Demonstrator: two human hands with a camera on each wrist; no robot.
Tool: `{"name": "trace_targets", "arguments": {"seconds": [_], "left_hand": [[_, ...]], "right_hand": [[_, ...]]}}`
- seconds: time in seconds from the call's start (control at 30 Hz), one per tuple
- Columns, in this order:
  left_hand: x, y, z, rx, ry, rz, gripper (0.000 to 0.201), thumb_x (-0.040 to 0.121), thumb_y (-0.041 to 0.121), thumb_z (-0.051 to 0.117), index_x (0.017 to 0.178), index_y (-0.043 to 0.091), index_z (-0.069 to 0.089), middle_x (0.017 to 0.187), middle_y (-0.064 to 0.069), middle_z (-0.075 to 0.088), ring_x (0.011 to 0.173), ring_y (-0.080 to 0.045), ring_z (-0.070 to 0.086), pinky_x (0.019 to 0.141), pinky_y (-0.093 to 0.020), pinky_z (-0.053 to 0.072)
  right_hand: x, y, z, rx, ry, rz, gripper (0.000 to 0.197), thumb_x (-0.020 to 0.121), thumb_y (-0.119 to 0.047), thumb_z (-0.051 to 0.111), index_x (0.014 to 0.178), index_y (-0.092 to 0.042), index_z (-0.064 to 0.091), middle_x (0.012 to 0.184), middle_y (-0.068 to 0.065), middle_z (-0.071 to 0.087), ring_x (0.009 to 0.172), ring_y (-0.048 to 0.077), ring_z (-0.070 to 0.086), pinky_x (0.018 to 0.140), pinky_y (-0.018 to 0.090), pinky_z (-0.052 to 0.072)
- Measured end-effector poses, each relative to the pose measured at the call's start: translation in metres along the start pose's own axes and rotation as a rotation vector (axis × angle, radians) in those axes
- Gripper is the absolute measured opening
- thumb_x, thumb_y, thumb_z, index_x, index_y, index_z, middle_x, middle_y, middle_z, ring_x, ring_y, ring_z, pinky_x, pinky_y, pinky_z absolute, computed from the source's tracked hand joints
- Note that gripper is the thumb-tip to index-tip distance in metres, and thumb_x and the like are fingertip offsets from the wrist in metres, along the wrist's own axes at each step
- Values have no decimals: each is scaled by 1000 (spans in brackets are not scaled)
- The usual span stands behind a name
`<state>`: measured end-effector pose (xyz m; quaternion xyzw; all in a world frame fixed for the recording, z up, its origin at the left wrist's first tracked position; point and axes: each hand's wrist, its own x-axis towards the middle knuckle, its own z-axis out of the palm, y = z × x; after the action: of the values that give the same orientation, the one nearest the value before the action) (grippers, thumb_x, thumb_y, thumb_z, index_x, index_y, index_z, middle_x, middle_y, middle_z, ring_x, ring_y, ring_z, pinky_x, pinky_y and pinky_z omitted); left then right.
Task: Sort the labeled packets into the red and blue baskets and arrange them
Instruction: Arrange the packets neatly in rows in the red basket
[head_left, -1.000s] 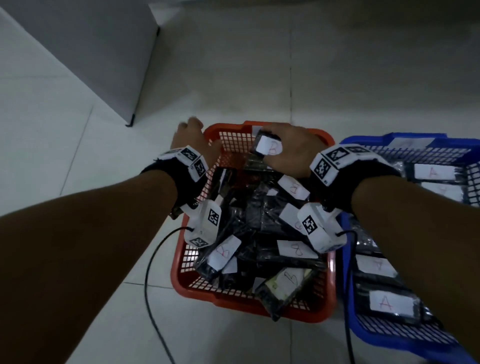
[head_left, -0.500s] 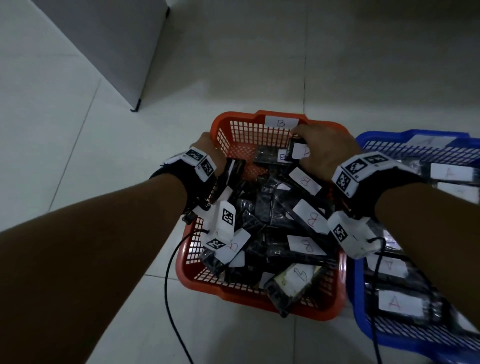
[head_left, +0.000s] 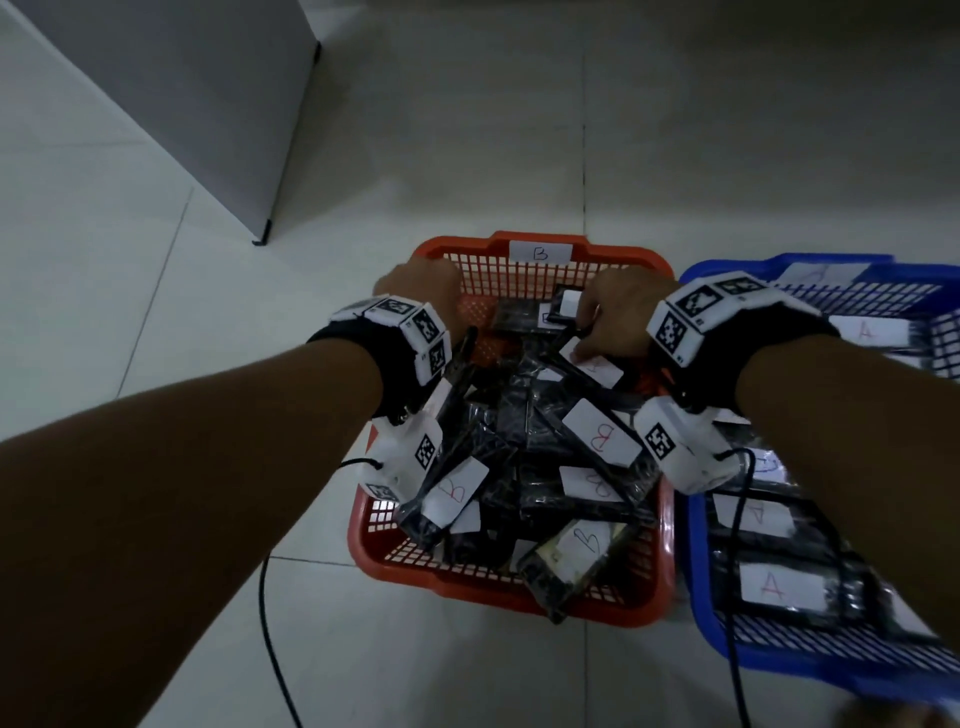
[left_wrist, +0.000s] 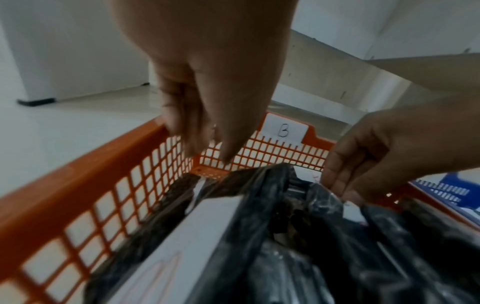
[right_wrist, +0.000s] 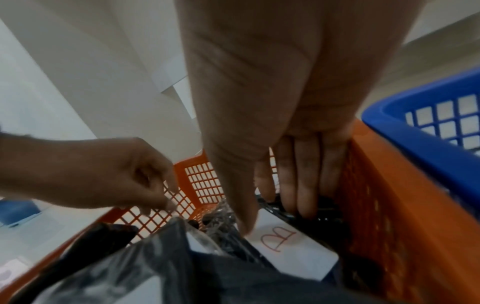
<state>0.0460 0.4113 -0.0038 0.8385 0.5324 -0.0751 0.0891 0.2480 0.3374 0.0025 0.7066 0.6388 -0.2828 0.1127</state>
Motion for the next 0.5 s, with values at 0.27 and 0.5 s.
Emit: {"name": "trace_targets", "arguments": {"seconds": [0.27, 0.5], "left_hand": [[4, 13, 15, 109, -209, -8, 25, 81, 26, 70, 80, 8, 54, 69, -5, 50, 53, -15, 42, 51, -26, 37], [6, 17, 23, 102, -241, -35, 37, 80, 32, 69, 64, 15, 40, 68, -2, 50, 52, -11, 38, 42, -21, 30]], "right_hand": [[-6, -4, 5, 31, -78, -10, 54, 79, -32, 78, 126, -14, 58, 117, 6, 64, 101, 24, 62, 75, 26, 47], [-7, -2, 8, 72, -87, -30, 36, 79, -29, 76, 109, -13, 65, 107, 5, 67, 92, 21, 63, 66, 23, 48]]}}
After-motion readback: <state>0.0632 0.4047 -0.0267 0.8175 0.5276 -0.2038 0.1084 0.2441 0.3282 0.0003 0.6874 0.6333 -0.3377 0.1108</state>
